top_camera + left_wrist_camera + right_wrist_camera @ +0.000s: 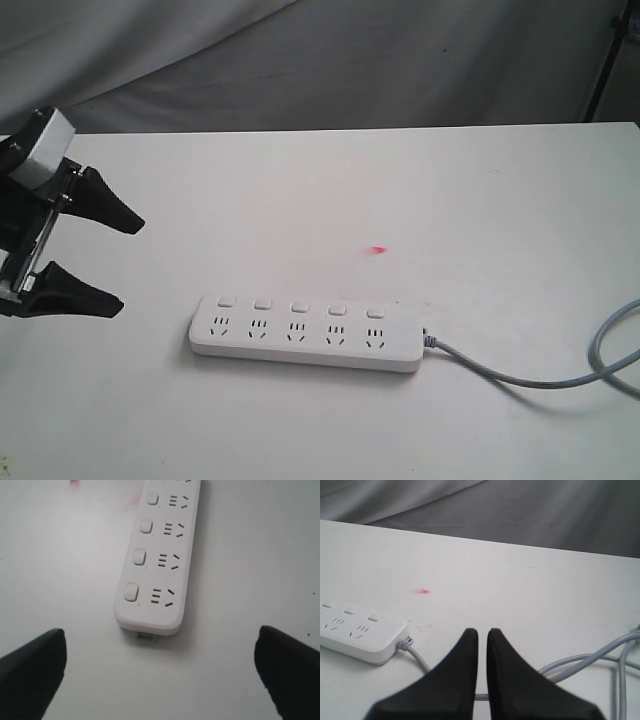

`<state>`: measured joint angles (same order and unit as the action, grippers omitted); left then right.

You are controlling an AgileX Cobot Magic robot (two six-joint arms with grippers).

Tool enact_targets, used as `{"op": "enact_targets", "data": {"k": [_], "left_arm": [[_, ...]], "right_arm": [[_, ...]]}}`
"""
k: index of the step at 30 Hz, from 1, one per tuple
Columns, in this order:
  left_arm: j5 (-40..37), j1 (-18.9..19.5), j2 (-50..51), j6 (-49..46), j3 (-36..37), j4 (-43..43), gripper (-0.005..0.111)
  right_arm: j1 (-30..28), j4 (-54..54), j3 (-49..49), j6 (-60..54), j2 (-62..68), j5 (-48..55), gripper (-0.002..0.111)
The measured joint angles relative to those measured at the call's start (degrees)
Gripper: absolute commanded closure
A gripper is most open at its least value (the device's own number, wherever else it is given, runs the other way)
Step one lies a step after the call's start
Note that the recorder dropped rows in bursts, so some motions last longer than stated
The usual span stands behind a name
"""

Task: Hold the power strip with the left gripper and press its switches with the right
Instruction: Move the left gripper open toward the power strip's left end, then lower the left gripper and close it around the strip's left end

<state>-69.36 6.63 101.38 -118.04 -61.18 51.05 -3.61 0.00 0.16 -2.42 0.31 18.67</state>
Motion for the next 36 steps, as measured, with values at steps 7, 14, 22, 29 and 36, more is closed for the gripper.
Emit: {"op": "enact_targets", "data": {"k": [7, 14, 22, 29, 36], "left_arm": [[0.0, 0.0, 0.0, -0.7, 0.0, 1.7, 0.011], [0.5, -0.3, 0.0, -1.4, 0.0, 3.1, 0.011], [5.2, -6.5, 0.0, -1.5, 0.0, 3.8, 0.011], [8.1, -10.1, 3.8, -1.6, 0.0, 4.4, 0.011], [13.5, -10.6, 9.9, -1.6, 0.0, 4.6, 0.011]], "right_arm": [[0.0, 0.0, 0.0, 0.0, 0.0, 0.0, 0.102], [0.0, 0.0, 0.0, 0.0, 0.0, 0.0, 0.102], [0.0, 0.0, 0.0, 0.0, 0.0, 0.0, 0.102], [0.0, 0.0, 0.0, 0.0, 0.0, 0.0, 0.102], [0.0, 0.0, 0.0, 0.0, 0.0, 0.0, 0.102]]}}
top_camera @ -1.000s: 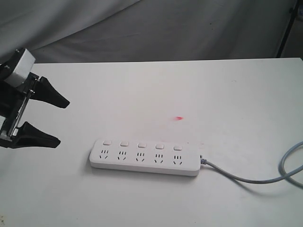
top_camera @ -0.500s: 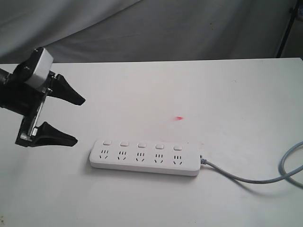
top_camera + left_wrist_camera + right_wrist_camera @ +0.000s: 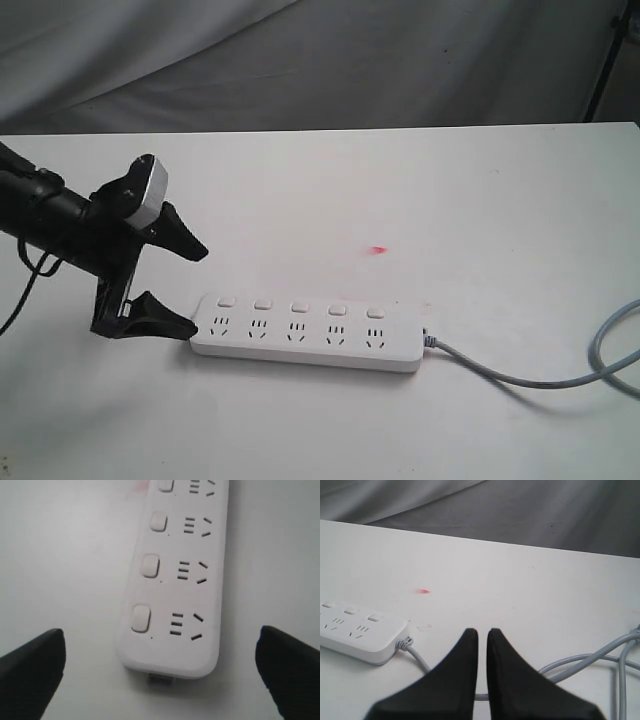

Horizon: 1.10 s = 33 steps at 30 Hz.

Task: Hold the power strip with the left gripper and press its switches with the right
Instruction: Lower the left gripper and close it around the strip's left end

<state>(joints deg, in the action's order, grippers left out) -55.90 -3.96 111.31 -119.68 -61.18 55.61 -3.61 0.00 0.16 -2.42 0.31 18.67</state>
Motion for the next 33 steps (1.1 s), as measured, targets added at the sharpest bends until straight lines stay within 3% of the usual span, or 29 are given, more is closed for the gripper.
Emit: {"op": "enact_targets", "data": {"k": [16, 33], "left_arm": [[2.1, -0.8, 4.8, 0.0, 0.0, 5.6, 0.011], [4.2, -2.3, 4.8, 0.0, 0.0, -0.3, 0.011]], "right_arm": [[0.0, 0.0, 0.0, 0.0, 0.0, 0.0, 0.102], [0.0, 0.0, 0.0, 0.0, 0.0, 0.0, 0.102]]}}
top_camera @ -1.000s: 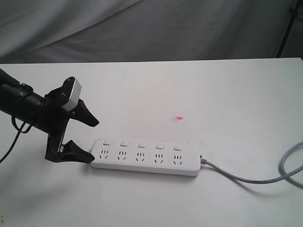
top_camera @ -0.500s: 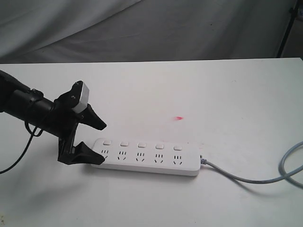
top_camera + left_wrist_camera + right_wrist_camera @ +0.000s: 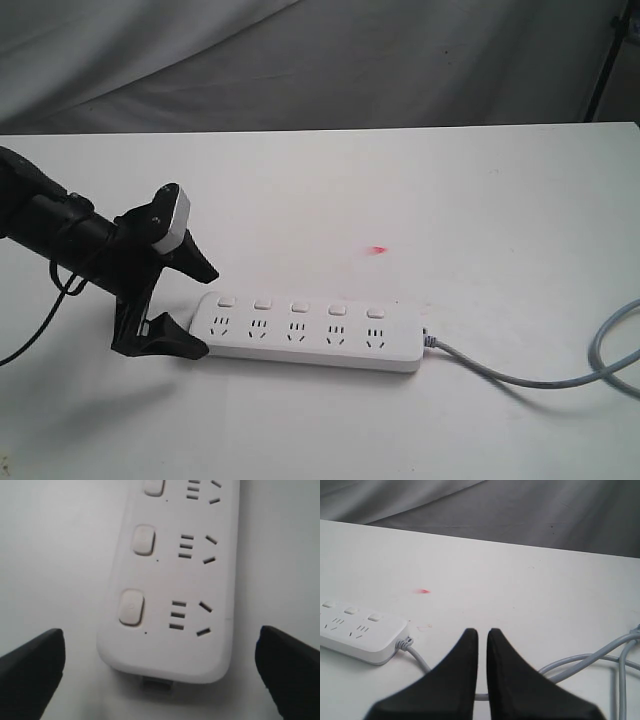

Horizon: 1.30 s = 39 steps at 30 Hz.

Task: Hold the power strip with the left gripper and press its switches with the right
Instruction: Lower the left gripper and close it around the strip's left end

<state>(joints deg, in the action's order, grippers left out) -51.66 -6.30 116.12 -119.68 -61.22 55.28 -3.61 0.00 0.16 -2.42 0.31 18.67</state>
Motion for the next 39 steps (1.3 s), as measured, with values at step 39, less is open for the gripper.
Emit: {"op": "enact_targets", "data": {"k": [39], "left_arm": [[0.2, -0.3, 1.8, 0.0, -0.1, 0.4, 0.050]], "right_arm": [[0.0, 0.0, 0.0, 0.0, 0.0, 0.0, 0.102]]}}
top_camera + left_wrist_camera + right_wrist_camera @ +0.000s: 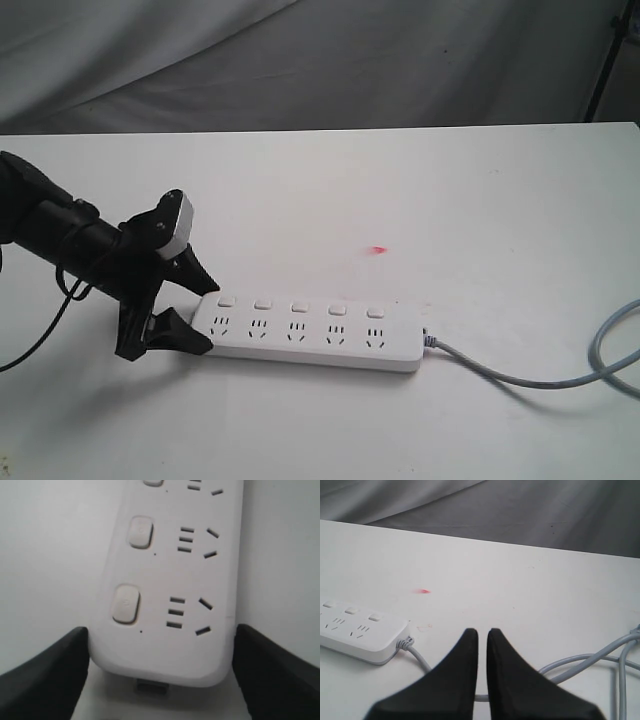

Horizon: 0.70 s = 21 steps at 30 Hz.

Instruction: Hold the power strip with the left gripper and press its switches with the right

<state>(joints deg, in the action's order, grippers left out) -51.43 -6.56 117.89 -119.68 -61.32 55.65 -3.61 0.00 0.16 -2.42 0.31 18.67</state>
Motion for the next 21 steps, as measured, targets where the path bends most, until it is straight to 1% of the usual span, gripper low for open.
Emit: {"op": "enact_targets", "data": {"k": [5, 21], "left_arm": [[-0.6, 0.0, 1.3, -0.4, -0.6, 1.3, 0.051], [-0.6, 0.0, 1.3, -0.4, -0.6, 1.3, 0.051]], "right_arm": [[0.0, 0.0, 0.0, 0.0, 0.0, 0.0, 0.102], [0.0, 0.0, 0.0, 0.0, 0.0, 0.0, 0.102]]}}
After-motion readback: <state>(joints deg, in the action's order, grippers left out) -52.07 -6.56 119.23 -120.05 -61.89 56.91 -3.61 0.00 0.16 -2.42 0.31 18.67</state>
